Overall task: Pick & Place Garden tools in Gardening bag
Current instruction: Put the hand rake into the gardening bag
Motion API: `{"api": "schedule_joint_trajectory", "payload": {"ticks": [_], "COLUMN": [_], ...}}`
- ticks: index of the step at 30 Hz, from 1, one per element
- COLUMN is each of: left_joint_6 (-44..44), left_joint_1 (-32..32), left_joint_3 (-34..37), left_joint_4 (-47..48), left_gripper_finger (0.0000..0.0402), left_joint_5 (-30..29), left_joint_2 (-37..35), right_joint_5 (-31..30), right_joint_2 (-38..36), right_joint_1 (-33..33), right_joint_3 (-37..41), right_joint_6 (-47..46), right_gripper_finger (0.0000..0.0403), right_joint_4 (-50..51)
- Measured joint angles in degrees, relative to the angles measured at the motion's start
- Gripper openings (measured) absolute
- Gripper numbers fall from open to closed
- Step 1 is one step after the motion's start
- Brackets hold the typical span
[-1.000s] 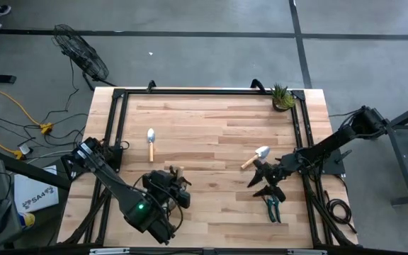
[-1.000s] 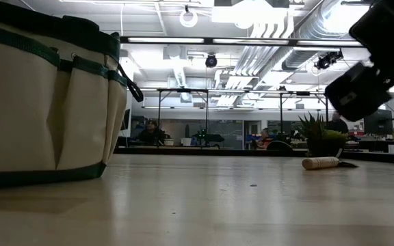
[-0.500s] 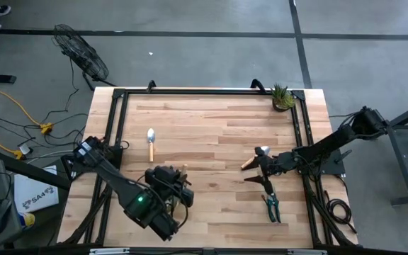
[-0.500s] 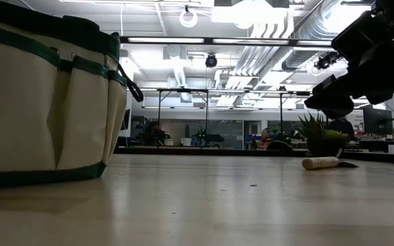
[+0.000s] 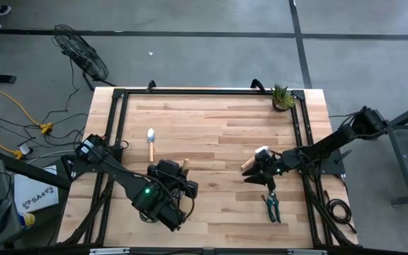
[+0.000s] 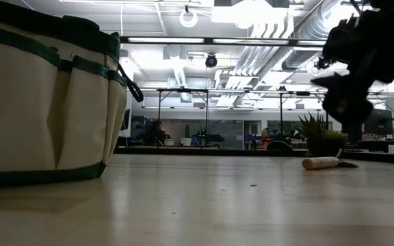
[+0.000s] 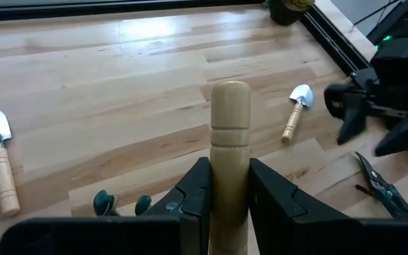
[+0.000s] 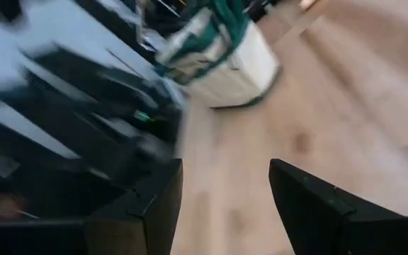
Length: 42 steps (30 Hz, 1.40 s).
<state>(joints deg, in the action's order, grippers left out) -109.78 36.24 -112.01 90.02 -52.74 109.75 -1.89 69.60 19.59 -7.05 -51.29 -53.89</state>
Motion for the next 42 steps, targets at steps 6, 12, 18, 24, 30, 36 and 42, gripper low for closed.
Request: {"api": "schedule_joint_trajectory", "payload": {"ticks": [6,12,18,24,30,36,42], "left_joint_6": [0.0,0.0,-1.0,-0.6,9.0,24.3,41.4], "left_joint_1": [0.1,0.1,0.1,0.1,-0.3,-1.8,-4.0], "left_joint_3": [0.0,0.0,0.0,0.0,0.0,0.0,0.1], "left_joint_4": [0.0,-0.1,-0.2,-1.9,-10.2,-22.0,-34.3], "left_gripper_finger": [0.0061,0.0061,0.0061,0.0061,0.0061,0.0061,0.0061], "left_joint_5": [-0.1,-2.5,-9.3,-17.0,-21.6,-22.2,-21.6], "left_joint_2": [0.0,0.0,0.0,0.0,0.0,0.0,0.0], "right_joint_5": [2.6,1.7,-9.3,-12.7,-13.2,-12.3,-9.7], "right_joint_2": [0.0,0.0,0.1,0.1,0.2,2.0,4.4], "right_joint_1": [0.1,2.5,2.9,1.8,-1.3,-4.3,-4.6], "right_joint_3": [-2.8,-18.1,-33.6,-39.1,-42.0,-45.1,-47.1], "right_joint_6": [-8.3,7.0,15.6,26.3,28.7,27.5,26.1], "right_gripper_finger": [0.0204,0.0204,0.0204,0.0204,0.0204,0.0204,0.0204], "right_joint_4": [-3.2,7.1,29.8,28.7,29.0,29.0,29.9]}}
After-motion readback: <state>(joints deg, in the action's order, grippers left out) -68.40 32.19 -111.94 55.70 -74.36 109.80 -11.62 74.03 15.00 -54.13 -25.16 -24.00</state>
